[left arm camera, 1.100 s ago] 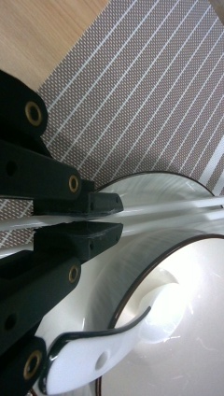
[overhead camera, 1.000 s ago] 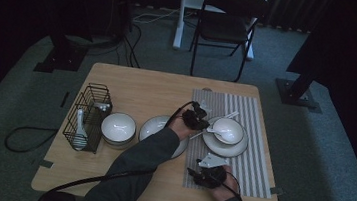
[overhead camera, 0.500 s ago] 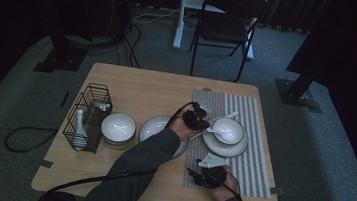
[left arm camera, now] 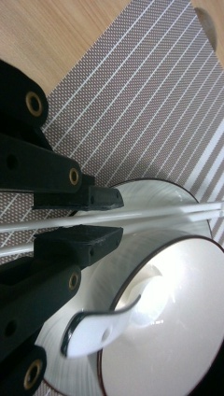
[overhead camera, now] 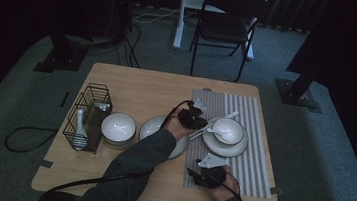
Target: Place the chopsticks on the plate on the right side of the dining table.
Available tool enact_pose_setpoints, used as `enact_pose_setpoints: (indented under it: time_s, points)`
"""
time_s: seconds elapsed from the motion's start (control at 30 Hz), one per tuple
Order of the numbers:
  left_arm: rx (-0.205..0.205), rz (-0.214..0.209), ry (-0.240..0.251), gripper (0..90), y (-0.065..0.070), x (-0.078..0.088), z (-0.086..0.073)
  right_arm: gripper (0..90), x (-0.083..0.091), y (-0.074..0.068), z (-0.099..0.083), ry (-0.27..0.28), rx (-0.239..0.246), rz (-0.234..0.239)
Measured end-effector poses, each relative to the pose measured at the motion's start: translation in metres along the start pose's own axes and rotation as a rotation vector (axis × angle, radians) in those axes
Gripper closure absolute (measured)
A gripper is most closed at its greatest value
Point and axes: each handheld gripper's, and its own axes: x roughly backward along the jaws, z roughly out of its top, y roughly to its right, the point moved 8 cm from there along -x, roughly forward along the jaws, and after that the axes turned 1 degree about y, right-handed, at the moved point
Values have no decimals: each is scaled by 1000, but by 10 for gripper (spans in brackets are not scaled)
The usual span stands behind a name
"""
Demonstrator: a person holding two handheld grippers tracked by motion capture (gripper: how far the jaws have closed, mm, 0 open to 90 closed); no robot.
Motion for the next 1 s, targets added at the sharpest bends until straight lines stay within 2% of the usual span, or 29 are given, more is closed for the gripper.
enact_pose_setpoints:
  time_s: [0.4, 0.67, 1.0]
  points:
    - [-11, 3, 5, 724, 6, 12, -10, 496, 0, 0, 0, 0, -1, -1]
    - [-15, 0, -11, 677, 10, 12, -19, 495, 0, 0, 0, 1, -1, -2]
    - [-34, 6, -37, 668, 14, 11, -29, 495, 0, 0, 0, 1, -2, -2]
